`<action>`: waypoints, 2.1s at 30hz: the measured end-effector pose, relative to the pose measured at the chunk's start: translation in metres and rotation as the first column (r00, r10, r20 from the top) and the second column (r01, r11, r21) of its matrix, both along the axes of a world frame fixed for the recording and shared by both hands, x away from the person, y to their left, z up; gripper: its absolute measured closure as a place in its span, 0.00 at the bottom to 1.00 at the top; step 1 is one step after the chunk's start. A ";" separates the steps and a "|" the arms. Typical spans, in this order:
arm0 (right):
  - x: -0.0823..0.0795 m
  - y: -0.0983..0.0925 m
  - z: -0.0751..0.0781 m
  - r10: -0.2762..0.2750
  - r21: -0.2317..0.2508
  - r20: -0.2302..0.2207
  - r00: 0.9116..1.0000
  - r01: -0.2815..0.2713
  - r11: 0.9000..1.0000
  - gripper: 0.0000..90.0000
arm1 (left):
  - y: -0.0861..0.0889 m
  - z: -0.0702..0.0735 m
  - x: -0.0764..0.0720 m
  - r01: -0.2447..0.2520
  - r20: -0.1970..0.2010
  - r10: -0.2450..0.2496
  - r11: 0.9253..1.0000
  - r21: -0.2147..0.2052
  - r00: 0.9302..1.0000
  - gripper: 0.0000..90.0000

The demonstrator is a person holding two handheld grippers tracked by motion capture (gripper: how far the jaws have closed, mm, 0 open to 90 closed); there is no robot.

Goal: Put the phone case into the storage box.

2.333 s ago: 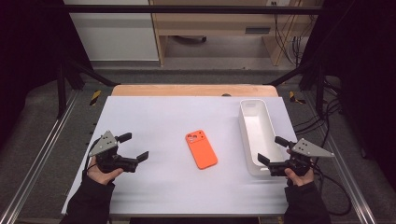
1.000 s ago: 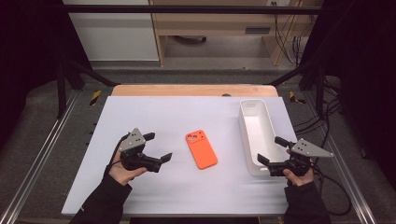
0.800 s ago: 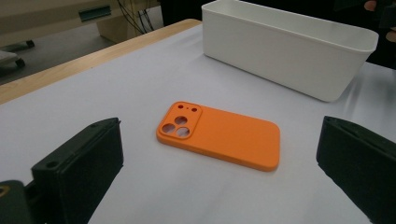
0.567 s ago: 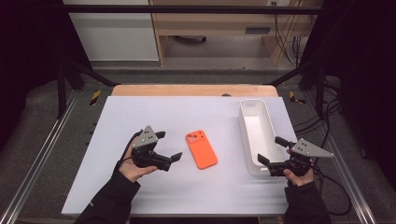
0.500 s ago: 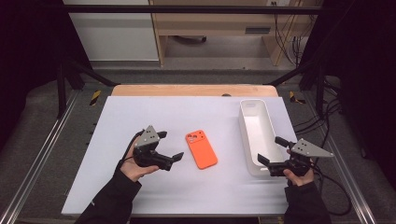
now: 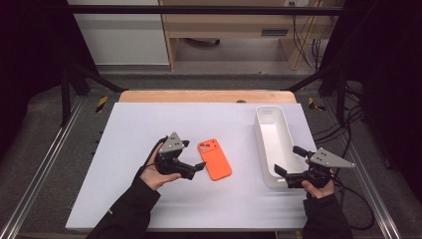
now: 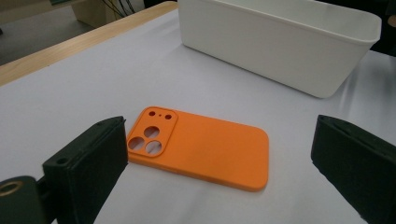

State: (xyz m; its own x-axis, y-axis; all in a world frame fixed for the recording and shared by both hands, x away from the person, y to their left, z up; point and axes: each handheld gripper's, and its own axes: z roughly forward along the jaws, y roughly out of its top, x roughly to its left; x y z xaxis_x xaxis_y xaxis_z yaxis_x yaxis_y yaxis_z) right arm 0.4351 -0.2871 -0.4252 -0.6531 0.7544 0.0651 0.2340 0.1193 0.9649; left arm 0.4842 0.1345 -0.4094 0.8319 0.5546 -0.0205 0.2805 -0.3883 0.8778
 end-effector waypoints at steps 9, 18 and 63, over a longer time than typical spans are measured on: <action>0.000 0.000 0.000 -0.001 0.000 -0.003 1.000 0.001 1.000 0.00 | -0.017 -0.005 0.007 -0.004 -0.011 0.004 0.999 0.037 1.000 0.10; 0.000 0.000 0.000 -0.003 0.000 -0.004 1.000 0.003 1.000 0.00 | -0.026 -0.009 0.013 -0.018 0.018 0.017 0.997 0.073 1.000 0.31; 0.000 -0.001 0.001 -0.005 0.001 -0.001 1.000 0.005 1.000 0.00 | -0.071 -0.022 0.034 -0.011 -0.059 0.018 0.992 0.124 0.998 0.92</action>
State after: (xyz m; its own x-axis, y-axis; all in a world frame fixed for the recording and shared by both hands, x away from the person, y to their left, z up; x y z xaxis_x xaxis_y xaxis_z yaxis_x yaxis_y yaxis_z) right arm 0.4352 -0.2881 -0.4246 -0.6490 0.7579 0.0669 0.2358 0.1167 0.9648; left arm 0.5178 0.0636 -0.4312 0.8232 0.5678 -0.0011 0.3378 -0.4881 0.8048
